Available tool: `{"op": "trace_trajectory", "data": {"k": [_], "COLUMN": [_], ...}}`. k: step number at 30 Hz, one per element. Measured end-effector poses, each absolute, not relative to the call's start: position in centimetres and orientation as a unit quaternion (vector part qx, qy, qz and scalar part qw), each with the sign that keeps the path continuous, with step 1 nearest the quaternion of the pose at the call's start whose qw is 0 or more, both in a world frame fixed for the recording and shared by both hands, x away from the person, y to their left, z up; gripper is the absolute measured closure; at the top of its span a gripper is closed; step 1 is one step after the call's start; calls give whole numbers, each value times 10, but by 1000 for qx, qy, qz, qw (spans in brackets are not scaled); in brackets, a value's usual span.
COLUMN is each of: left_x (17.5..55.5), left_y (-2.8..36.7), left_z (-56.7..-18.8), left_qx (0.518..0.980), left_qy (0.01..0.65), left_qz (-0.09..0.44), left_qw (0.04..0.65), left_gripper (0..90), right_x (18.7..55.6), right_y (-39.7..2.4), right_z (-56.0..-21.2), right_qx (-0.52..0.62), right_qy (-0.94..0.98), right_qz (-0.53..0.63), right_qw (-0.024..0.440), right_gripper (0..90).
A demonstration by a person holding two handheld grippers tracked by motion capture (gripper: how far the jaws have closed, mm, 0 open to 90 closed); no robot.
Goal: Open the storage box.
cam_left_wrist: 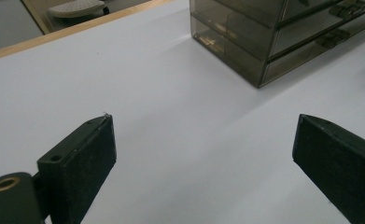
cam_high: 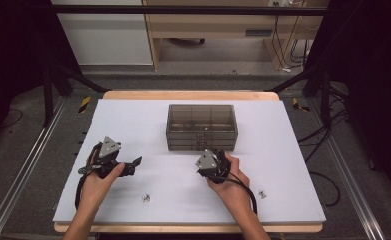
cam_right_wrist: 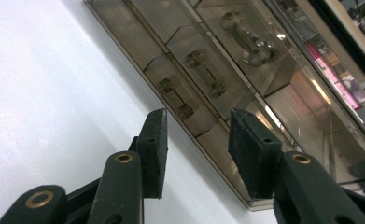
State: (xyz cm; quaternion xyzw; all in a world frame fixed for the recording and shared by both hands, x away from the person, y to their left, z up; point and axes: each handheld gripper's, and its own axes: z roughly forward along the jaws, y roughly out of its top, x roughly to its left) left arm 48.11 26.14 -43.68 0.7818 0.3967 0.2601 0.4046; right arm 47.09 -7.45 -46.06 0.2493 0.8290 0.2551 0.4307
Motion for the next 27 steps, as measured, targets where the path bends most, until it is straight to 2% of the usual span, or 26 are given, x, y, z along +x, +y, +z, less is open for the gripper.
{"op": "trace_trajectory", "data": {"k": [8,14,17,27], "left_x": [476,473,472,469], "left_y": [267,265,266,263], "left_z": [-448,-447,-448,-450], "left_qx": [778,777,775,780], "left_qy": [405,396,397,391], "left_qz": [254,273,272,267], "left_qw": [408,406,409,409], "left_gripper": [58,60,60,61], "right_x": [470,469,468,472], "right_y": [-69,-65,-64,-47], "right_z": [-462,-464,-464,-465], "right_qx": [224,193,193,131], "right_qy": [832,831,832,837], "right_qz": [233,201,209,168], "right_qw": [450,481,476,504], "right_gripper": [599,620,626,670]}}
